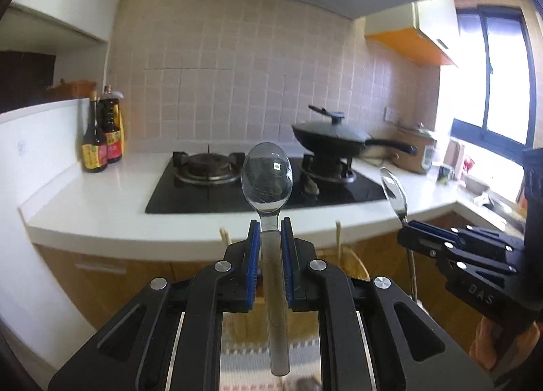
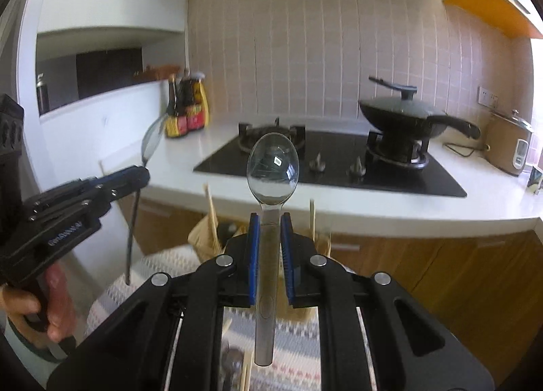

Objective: Organize utensils
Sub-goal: 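Lift both clear spoons and carry them above the yellow basket, then open both grippers to drop the clear spoons into the basket, then grasp a clear spoon with the left gripper while the right gripper grasps a chopstick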

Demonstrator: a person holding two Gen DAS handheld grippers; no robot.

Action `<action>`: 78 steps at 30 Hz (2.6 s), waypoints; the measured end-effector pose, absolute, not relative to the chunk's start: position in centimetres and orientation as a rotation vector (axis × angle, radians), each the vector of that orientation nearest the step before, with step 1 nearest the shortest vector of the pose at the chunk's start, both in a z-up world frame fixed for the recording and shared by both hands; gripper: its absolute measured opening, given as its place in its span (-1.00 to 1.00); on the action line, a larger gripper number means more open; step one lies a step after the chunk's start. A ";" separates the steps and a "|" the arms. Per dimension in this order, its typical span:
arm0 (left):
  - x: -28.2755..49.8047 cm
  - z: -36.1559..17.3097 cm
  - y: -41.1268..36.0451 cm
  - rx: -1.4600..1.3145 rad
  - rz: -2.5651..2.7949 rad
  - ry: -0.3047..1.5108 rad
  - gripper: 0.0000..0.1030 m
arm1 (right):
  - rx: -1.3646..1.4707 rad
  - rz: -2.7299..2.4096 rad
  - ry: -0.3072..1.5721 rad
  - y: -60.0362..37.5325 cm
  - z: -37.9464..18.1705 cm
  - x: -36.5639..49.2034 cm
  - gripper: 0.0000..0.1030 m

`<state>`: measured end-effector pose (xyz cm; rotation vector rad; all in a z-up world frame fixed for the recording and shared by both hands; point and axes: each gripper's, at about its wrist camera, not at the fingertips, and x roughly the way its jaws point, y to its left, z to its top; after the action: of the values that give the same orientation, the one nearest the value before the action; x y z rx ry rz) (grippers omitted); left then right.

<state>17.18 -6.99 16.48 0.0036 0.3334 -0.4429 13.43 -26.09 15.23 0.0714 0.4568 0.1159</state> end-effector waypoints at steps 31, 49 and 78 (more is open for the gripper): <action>26.7 8.6 -6.9 -0.124 -0.509 0.182 -0.79 | 0.087 -0.013 0.261 -28.3 6.8 21.8 -0.79; 21.4 9.1 -3.9 -0.111 -0.559 0.258 -0.27 | 0.149 0.033 0.418 -29.3 6.8 14.7 -0.22; 14.4 -4.7 -4.2 0.003 -0.605 0.885 -0.52 | 0.102 0.136 0.921 -23.2 -5.1 5.6 -0.29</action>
<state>14.43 -4.23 -4.72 0.0031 0.8854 -0.6054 5.61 -23.23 -5.07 0.1020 0.9206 0.1364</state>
